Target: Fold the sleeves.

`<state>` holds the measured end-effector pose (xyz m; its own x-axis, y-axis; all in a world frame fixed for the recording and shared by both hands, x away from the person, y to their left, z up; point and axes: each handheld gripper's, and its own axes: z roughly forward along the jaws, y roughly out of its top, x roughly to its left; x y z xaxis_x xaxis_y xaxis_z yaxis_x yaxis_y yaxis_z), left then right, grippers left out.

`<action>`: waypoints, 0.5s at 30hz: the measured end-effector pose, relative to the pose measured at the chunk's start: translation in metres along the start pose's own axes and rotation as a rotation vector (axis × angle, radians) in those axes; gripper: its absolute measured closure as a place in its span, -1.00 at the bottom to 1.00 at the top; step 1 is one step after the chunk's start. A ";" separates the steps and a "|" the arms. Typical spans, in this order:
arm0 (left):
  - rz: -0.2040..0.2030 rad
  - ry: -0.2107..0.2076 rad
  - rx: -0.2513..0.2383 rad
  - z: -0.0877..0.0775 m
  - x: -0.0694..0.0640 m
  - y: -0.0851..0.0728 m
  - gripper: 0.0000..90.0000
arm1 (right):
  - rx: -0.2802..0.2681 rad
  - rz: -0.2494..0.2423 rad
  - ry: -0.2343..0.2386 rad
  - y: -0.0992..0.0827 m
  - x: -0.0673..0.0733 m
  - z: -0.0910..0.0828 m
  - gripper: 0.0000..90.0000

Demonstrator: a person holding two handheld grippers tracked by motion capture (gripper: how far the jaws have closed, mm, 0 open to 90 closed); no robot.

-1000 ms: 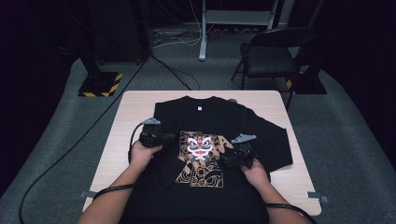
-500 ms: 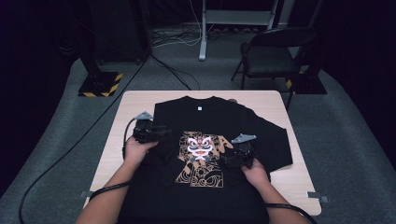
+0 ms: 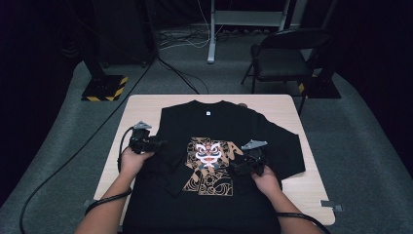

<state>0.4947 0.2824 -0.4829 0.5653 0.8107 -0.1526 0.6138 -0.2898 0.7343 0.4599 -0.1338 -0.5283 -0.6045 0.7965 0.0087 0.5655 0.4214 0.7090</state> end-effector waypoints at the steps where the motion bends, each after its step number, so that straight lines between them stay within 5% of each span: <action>1: 0.000 0.000 0.000 0.000 0.000 0.000 0.00 | 0.000 0.000 0.000 0.000 0.000 0.000 -1.00; 6: 0.034 0.018 0.058 0.008 -0.006 -0.003 -0.03 | 0.000 0.000 0.000 0.000 0.000 0.000 -1.00; 12: -0.024 0.020 0.020 -0.004 0.003 -0.005 -0.02 | 0.000 0.000 0.000 0.000 0.000 0.000 -1.00; 15: 0.013 0.050 0.040 -0.002 0.001 -0.006 -0.01 | 0.000 0.000 0.000 0.000 0.000 0.000 -1.00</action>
<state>0.4907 0.2860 -0.4863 0.5458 0.8308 -0.1089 0.6284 -0.3199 0.7091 0.4599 -0.1338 -0.5283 -0.6046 0.7965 0.0089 0.5655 0.4214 0.7090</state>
